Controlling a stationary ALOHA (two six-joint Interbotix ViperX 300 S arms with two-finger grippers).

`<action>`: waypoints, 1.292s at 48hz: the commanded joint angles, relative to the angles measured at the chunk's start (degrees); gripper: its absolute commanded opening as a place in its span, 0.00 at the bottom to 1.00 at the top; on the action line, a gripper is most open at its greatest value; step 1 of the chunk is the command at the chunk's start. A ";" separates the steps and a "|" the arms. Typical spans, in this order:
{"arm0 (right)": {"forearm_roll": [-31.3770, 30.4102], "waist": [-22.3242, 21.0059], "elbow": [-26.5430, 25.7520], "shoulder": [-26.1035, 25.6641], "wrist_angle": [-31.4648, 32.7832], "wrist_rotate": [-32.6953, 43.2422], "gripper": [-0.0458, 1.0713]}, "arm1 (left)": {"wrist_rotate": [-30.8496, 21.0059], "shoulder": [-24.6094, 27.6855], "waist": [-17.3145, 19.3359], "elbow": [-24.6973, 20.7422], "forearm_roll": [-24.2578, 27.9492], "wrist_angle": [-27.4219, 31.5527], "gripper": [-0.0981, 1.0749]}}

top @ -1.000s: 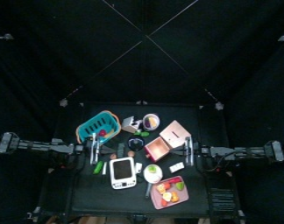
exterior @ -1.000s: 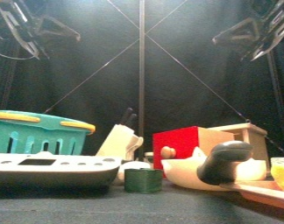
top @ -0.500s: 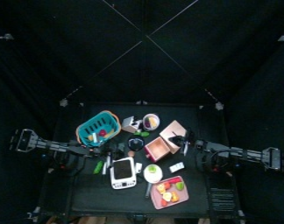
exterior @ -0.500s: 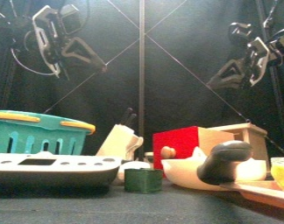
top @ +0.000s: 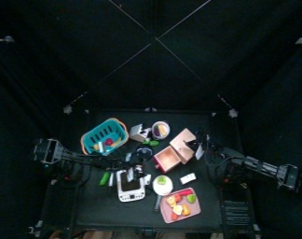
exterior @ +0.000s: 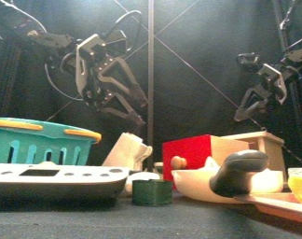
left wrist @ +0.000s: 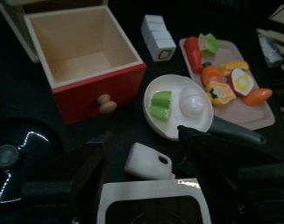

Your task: Grab drawer handle

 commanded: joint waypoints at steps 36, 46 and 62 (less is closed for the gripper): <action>-0.26 -1.67 2.29 0.18 1.05 0.00 0.07 | -1.67 11.16 4.13 -24.08 11.95 36.30 0.88; 0.00 -1.23 2.72 0.18 2.02 0.00 0.07 | -10.11 13.97 3.52 -29.00 22.41 41.84 0.88; 0.26 -1.23 2.81 0.18 2.55 0.00 0.07 | -33.22 16.96 1.49 -29.79 38.14 43.68 0.88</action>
